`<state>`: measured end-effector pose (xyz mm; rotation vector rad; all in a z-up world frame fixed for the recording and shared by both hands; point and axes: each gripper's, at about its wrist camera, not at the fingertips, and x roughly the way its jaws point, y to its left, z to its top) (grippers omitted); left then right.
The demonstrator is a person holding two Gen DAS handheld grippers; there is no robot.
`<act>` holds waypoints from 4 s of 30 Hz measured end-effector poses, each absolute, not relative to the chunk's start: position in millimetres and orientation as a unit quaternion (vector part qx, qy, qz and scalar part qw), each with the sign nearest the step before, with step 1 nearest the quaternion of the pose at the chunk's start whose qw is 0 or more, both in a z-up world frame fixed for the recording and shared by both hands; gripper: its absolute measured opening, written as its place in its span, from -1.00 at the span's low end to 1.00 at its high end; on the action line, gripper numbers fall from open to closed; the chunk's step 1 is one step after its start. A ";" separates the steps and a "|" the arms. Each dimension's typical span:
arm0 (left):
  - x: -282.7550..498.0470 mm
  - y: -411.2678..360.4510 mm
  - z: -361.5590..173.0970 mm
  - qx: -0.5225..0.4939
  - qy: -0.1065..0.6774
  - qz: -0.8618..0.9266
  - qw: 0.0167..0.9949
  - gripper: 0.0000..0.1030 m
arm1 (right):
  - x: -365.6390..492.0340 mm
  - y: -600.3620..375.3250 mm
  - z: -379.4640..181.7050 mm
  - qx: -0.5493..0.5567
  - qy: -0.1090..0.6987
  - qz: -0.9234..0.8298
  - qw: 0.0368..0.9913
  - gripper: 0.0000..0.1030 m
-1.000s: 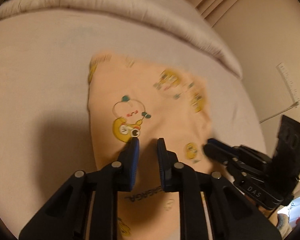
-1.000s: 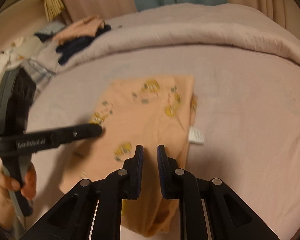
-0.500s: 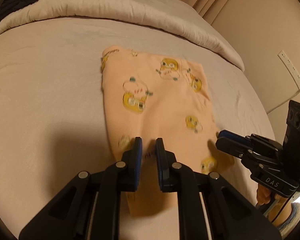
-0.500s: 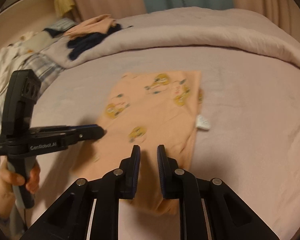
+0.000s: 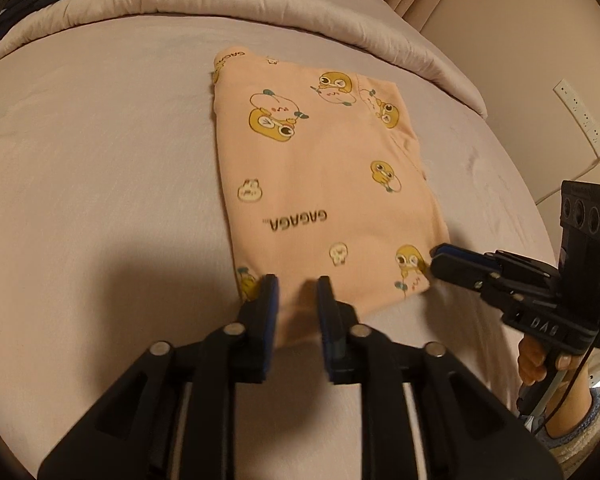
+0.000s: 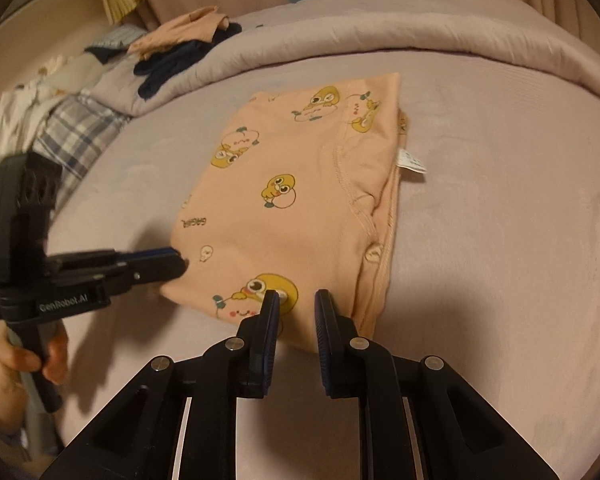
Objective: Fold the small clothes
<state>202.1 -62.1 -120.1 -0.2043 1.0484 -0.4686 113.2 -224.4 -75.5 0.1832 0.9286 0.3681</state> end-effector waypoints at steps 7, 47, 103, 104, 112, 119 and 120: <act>187.0 -66.2 -111.8 -0.076 0.483 -0.214 0.845 -0.05 | 101.0 -240.2 -69.6 0.126 0.433 0.172 0.876 -0.22; 200.6 -50.1 -111.9 -0.142 0.486 -0.218 0.834 0.31 | 116.0 -255.9 -73.9 0.189 0.440 0.174 0.861 0.25; 287.3 -62.7 -128.6 -0.173 0.484 -0.245 0.822 0.38 | 195.7 -247.3 -95.4 0.223 0.441 0.210 0.843 0.28; 288.3 -63.6 -128.6 -0.173 0.484 -0.246 0.822 0.38 | 195.4 -245.9 -95.1 0.219 0.440 0.209 0.845 0.28; 290.2 -69.5 -128.1 -0.155 0.484 -0.236 0.828 0.31 | 191.8 -246.0 -93.4 0.202 0.435 0.194 0.856 -0.05; 288.1 -68.5 -124.9 -0.153 0.488 -0.213 0.832 -0.05 | 183.1 -231.5 -78.3 0.150 0.416 0.174 0.880 -0.41; 286.8 -68.4 -124.2 -0.151 0.488 -0.211 0.833 -0.16 | 182.0 -229.2 -76.5 0.144 0.414 0.171 0.883 -0.42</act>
